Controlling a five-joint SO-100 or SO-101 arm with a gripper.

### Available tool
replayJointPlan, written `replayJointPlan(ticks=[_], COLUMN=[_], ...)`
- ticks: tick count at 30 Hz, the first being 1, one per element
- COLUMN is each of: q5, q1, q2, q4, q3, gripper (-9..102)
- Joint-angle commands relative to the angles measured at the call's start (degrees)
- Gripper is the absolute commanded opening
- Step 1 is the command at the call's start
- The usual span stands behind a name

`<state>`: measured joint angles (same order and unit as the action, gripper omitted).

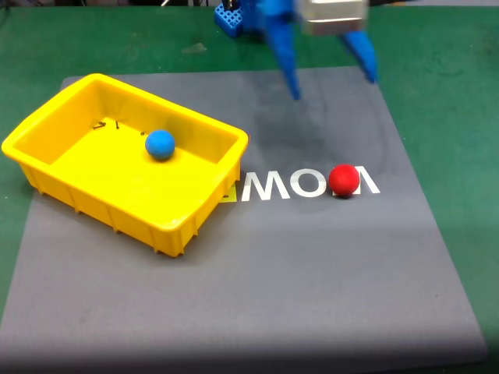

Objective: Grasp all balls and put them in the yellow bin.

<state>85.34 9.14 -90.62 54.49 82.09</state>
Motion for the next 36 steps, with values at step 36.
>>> replayJointPlan(ticks=[36], q5=[-1.7], q1=[1.1], q2=[32.8], q4=[-10.7], q3=[-19.4], gripper=[36])
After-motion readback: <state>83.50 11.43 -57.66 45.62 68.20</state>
